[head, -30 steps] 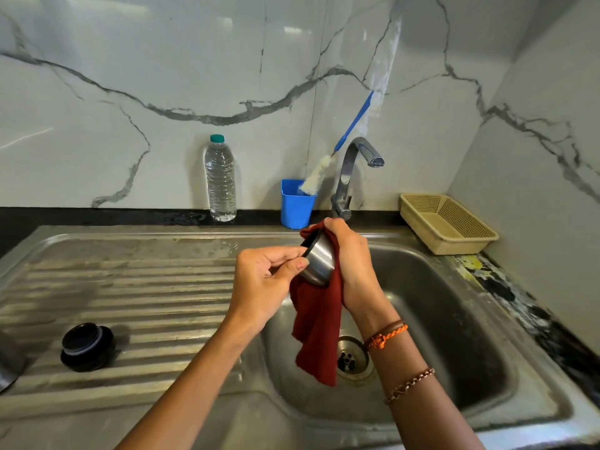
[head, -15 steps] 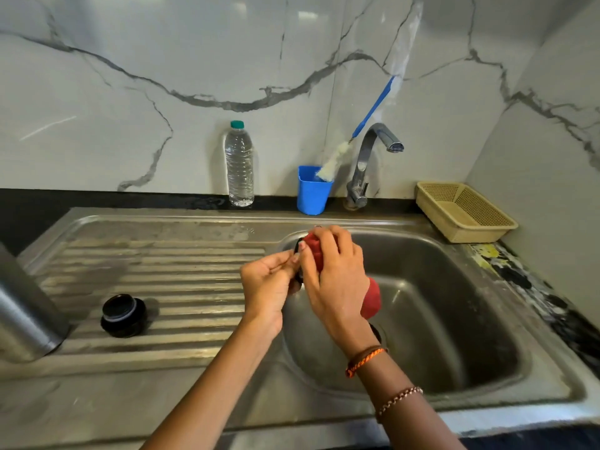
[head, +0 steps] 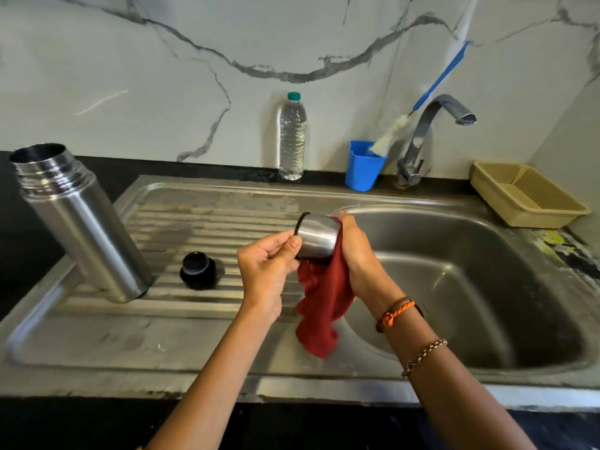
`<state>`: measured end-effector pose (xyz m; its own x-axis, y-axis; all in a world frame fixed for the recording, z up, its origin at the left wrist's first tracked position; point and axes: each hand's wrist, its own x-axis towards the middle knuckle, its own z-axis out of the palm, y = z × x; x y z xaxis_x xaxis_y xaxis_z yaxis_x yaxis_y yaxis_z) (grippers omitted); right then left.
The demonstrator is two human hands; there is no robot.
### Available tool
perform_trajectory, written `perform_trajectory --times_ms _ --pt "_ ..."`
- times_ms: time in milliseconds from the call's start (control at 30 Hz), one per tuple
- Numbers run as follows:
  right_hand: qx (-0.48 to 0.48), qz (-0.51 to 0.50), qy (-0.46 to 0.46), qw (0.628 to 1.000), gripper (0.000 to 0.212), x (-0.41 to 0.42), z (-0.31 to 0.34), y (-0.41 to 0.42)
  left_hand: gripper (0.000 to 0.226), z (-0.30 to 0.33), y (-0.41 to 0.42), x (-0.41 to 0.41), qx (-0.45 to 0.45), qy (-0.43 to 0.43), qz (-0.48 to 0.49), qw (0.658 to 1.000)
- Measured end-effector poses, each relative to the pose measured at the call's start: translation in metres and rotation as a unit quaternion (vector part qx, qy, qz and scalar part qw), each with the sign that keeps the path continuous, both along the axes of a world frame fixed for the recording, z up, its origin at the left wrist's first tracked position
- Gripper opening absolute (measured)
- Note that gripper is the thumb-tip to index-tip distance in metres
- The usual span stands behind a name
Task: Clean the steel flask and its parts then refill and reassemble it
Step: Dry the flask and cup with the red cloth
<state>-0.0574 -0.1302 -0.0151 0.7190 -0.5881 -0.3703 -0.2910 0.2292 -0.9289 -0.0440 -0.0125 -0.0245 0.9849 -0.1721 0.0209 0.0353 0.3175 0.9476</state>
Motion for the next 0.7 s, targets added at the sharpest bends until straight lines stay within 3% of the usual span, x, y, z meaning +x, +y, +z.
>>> perform_trajectory --times_ms 67,133,167,233,267,500,700 --pt "0.071 0.025 -0.002 0.997 0.058 0.003 -0.004 0.005 0.02 0.002 0.009 0.006 0.023 -0.042 0.018 0.999" --pt "0.124 0.083 0.011 0.989 0.06 -0.002 -0.005 0.011 0.021 0.007 0.023 0.014 0.104 -0.167 0.049 0.979" --pt "0.134 0.111 0.012 0.985 0.062 -0.004 -0.006 0.013 0.019 0.01 0.032 0.019 0.166 -0.262 0.071 0.948" --pt "0.132 0.136 -0.011 0.982 0.067 -0.005 -0.01 0.012 0.015 0.011 0.049 0.031 0.305 -0.443 0.089 0.838" --pt "0.132 0.136 -0.024 0.982 0.07 -0.002 -0.01 0.012 0.016 0.007 0.059 0.038 0.363 -0.494 0.088 0.785" --pt "0.192 0.056 -0.018 0.98 0.066 0.006 -0.006 0.003 0.025 -0.042 0.085 0.049 0.611 -0.468 -0.019 0.638" --pt "0.28 0.007 -0.043 0.959 0.068 0.005 -0.005 -0.003 0.039 -0.033 0.084 0.051 0.66 -0.477 -0.035 0.58"
